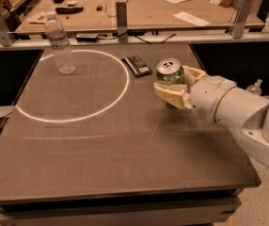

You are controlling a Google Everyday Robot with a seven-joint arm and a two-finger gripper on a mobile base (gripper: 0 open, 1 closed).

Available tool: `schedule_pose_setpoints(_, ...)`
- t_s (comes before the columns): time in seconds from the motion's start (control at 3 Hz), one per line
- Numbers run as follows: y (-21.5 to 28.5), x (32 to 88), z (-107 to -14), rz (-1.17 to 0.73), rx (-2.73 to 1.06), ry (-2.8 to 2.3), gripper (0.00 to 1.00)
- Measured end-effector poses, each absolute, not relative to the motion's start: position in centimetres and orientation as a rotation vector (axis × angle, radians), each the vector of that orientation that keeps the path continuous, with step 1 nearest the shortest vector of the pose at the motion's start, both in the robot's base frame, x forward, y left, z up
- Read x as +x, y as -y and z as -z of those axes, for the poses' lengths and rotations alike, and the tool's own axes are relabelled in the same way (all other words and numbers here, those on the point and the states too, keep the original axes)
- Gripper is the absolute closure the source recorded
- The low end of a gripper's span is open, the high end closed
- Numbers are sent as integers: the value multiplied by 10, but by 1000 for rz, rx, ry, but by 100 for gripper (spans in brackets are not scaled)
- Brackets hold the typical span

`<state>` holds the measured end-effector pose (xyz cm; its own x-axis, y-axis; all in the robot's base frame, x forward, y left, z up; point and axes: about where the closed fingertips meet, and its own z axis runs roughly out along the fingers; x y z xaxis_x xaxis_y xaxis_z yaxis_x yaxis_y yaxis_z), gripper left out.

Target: Move green can near rxbar chocolate

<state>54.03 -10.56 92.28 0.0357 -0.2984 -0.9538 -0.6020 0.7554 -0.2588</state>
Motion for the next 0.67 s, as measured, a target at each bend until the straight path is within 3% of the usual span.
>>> schedule_pose_setpoints(0.67,102,563,-920,-275,-721,-1546,100)
